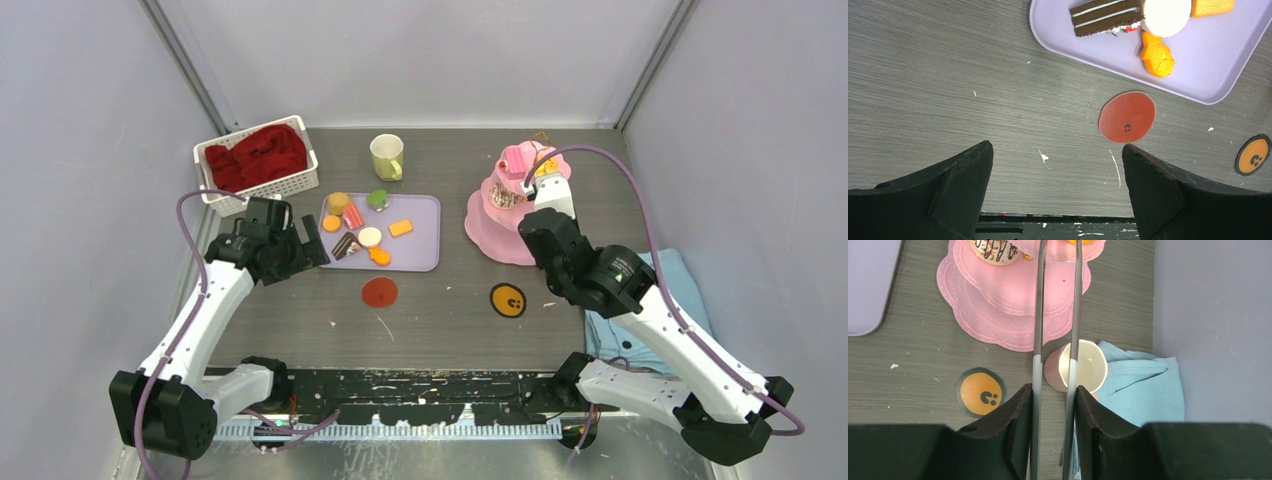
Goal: Serve the afternoon tea
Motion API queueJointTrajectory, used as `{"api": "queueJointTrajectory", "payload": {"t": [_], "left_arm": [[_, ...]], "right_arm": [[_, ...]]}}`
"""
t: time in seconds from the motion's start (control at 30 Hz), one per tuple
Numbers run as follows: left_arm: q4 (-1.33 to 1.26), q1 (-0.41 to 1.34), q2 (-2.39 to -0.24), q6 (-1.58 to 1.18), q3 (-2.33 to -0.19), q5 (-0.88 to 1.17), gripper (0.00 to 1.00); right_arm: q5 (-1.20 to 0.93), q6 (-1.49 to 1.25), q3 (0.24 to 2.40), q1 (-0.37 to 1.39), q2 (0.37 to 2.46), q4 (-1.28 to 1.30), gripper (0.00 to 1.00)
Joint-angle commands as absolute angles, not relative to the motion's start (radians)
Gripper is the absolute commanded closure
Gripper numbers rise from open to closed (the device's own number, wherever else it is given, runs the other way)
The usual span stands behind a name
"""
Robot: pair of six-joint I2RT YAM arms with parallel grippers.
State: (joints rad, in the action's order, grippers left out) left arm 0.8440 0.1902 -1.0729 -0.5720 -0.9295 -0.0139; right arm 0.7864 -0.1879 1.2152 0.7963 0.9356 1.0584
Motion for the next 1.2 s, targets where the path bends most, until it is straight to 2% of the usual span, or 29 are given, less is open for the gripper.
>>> {"api": "queueJointTrajectory", "payload": {"t": [0.0,0.23,0.57,0.63,0.8,0.93,1.0,1.17], "left_arm": [[0.802,0.193,-1.056,-0.572,-0.953,-0.008,0.00],[0.799,0.193,-1.058,-0.574,-0.956,-0.003,0.00],[0.798,0.193,-1.059,-0.575,-0.957,0.000,0.00],[0.796,0.193,-1.060,-0.577,-0.957,0.000,0.00],[0.795,0.193,-1.062,-0.580,-0.956,0.000,0.00],[0.796,0.193,-1.063,-0.582,-0.957,0.002,0.00],[0.799,0.193,-1.060,-0.581,-0.957,0.004,0.00],[0.820,0.192,-1.044,-0.578,-0.953,-0.011,0.00]], "right_arm": [[0.720,-0.179,1.261,0.796,0.930,1.018,0.63],[0.690,-0.185,1.304,0.797,0.918,1.035,0.49],[0.606,-0.211,1.428,0.797,0.879,1.088,0.49],[0.582,-0.214,1.450,0.797,0.869,1.093,0.52],[0.442,-0.182,1.452,0.796,0.841,1.072,0.69],[0.124,-0.098,1.373,0.797,0.805,0.970,0.80],[0.011,-0.089,1.338,0.797,0.814,0.920,0.83],[-0.064,-0.116,1.231,0.801,0.878,0.808,0.84]]}}
